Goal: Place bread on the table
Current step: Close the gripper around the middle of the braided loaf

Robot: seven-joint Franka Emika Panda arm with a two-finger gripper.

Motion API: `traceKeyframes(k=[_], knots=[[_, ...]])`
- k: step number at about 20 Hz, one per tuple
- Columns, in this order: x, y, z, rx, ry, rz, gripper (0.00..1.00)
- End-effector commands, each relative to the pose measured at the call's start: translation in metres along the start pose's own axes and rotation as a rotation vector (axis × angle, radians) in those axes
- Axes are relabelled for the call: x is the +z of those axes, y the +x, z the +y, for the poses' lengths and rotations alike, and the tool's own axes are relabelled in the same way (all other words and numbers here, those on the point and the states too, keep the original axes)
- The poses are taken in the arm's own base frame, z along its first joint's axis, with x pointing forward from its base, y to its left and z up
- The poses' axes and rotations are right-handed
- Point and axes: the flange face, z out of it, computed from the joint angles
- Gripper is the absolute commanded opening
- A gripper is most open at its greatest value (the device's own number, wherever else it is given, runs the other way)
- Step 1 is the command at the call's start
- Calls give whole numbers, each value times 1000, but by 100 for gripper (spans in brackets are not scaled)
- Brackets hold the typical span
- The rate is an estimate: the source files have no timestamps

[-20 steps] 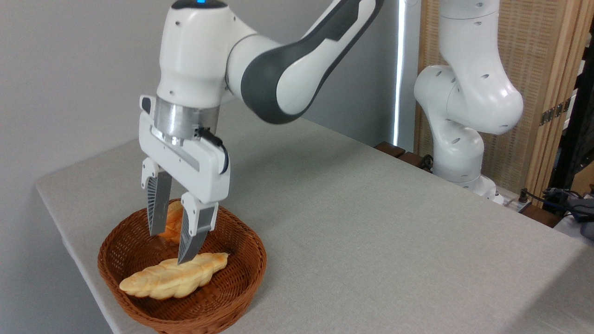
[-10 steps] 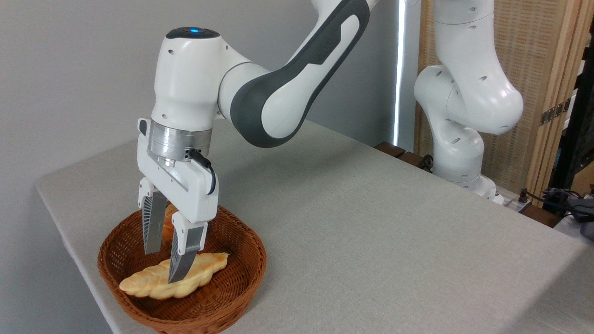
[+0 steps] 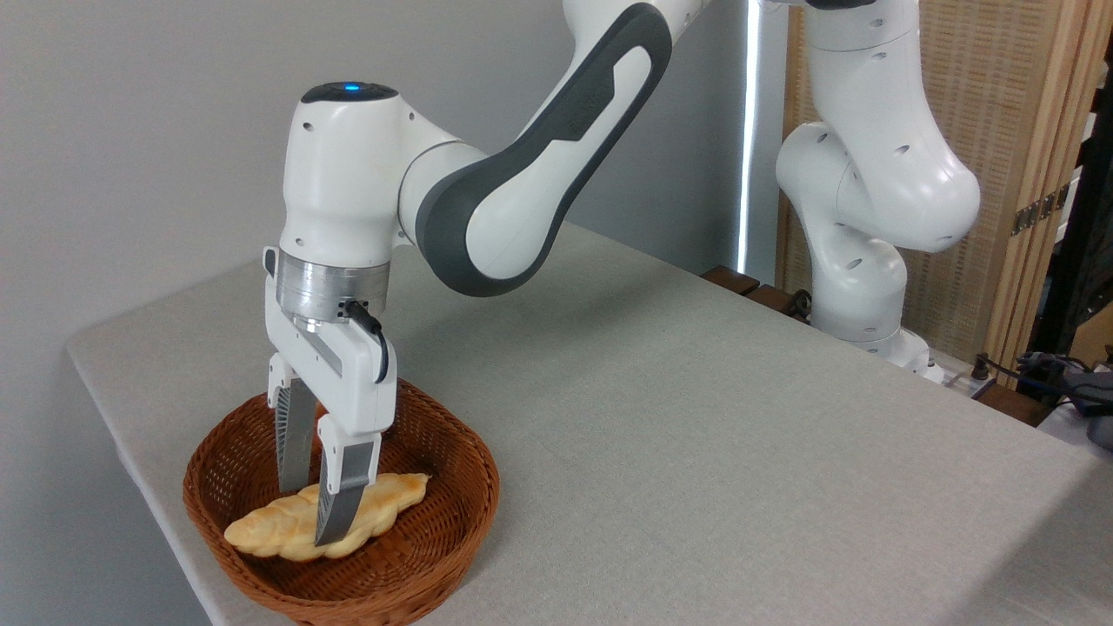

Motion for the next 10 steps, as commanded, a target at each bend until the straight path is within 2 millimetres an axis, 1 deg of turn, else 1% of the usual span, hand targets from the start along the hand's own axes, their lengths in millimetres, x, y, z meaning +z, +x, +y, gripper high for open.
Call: traceKeyframes(k=[1, 5, 10], knots=[[3, 3, 0, 15, 15, 6, 100], [3, 3, 0, 28, 23, 4, 100], [3, 0, -4, 103, 73, -30, 100]])
